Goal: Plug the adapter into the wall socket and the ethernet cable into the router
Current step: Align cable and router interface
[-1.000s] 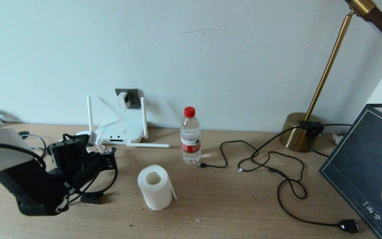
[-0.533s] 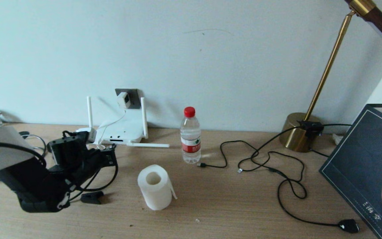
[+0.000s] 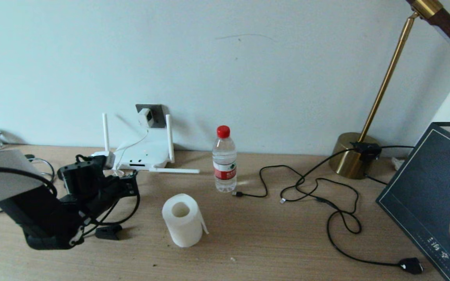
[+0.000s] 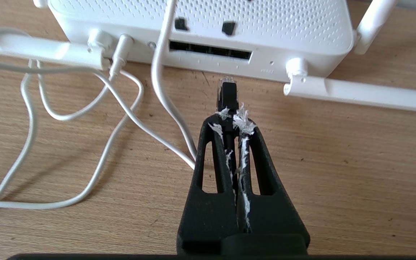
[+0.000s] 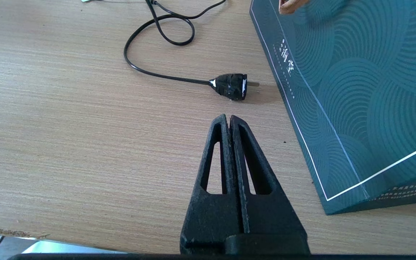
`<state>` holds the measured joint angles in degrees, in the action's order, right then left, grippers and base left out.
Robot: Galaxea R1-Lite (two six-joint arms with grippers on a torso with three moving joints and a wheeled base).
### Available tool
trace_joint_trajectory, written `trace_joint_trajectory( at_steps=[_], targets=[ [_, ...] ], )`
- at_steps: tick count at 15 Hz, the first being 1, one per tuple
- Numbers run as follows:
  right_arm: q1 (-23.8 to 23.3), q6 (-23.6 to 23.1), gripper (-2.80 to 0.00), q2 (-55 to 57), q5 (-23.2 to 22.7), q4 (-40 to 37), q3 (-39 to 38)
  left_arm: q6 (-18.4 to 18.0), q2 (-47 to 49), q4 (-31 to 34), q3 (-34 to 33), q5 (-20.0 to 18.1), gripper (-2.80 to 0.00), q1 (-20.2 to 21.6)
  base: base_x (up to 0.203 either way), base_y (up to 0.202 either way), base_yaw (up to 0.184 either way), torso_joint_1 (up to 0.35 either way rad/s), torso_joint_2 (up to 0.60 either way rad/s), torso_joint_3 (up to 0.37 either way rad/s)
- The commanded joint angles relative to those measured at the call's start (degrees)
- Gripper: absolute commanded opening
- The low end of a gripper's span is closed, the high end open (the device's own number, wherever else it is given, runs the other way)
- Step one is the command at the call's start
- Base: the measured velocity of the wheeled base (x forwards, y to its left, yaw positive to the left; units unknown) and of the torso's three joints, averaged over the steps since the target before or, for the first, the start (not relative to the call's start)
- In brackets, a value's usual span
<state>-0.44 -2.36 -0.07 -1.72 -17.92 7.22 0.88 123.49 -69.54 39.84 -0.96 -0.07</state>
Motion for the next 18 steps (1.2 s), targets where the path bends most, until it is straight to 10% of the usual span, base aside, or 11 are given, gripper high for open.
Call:
trace_joint_trajectory(
  at_steps=[1, 18],
  targets=[
    [0.0, -0.1, -2.80, 0.1, 0.0, -0.1, 0.0, 0.1, 0.7, -0.4, 0.1, 0.0, -2.80, 0.0, 0.000, 0.000, 0.000, 0.000, 0.00, 0.000],
    [0.0, 0.0, -2.80, 0.1, 0.0, -0.1, 0.0, -0.3, 2.4, -0.4, 2.1, -0.1, -2.80, -0.2, 0.000, 0.000, 0.000, 0.000, 0.00, 0.000]
  ],
)
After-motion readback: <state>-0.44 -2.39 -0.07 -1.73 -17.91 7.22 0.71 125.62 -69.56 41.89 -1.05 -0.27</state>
